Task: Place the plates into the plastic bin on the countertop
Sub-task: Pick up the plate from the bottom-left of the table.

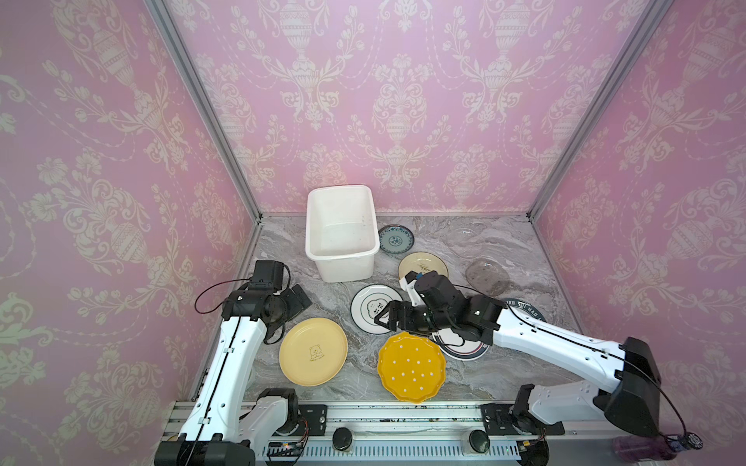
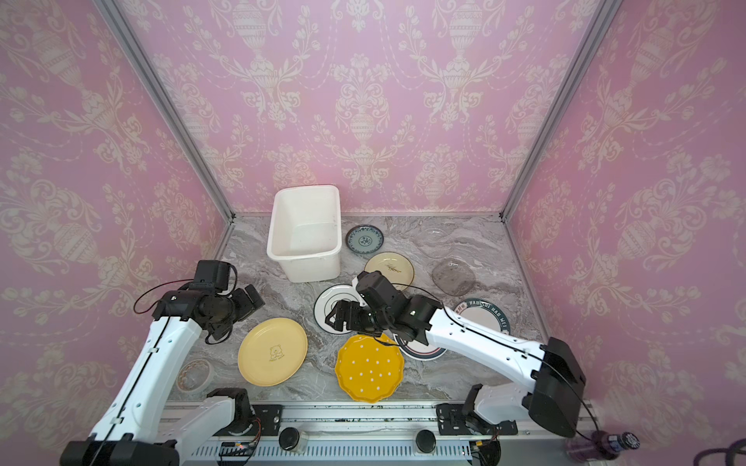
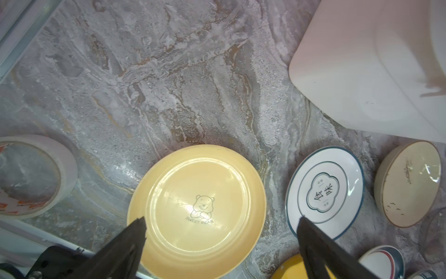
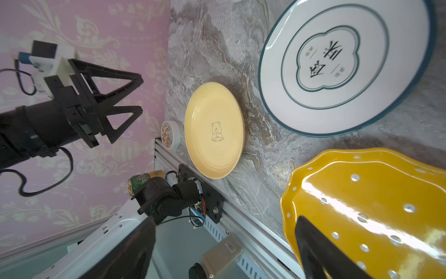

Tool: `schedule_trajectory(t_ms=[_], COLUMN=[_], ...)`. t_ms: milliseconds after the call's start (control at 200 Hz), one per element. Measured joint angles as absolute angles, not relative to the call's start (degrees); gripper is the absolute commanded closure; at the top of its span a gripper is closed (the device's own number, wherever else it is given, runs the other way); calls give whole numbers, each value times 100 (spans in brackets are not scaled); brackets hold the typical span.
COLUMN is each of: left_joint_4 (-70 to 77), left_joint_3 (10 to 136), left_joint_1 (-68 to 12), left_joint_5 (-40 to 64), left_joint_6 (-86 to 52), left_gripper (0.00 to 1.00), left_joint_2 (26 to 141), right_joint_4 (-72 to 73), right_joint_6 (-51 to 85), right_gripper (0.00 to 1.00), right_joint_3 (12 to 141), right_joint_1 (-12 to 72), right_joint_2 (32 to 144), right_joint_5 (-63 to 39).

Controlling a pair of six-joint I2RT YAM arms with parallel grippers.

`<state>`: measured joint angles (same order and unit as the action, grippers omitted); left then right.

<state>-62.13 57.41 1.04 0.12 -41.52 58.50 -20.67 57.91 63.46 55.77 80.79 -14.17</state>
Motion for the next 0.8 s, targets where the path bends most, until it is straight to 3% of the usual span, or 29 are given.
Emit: schedule_trajectory(t_ms=[415, 801], left_joint_4=[-5933, -5304], left_joint_3=[5188, 4851], left_joint_1=[982, 1459], left_joint_5=[-95, -169], left_joint_6=[-4779, -4810], left_gripper=[1, 1], left_joint_2=[6604, 7430], right_joint_4=[-1586, -1640], right_joint_6=[5902, 6020], right_gripper=[13, 13], right_joint_3=[7533, 8093], right_joint_1=[6270, 6276], right_joint_2=[10652, 11496], right_joint_5=[-2082, -2580])
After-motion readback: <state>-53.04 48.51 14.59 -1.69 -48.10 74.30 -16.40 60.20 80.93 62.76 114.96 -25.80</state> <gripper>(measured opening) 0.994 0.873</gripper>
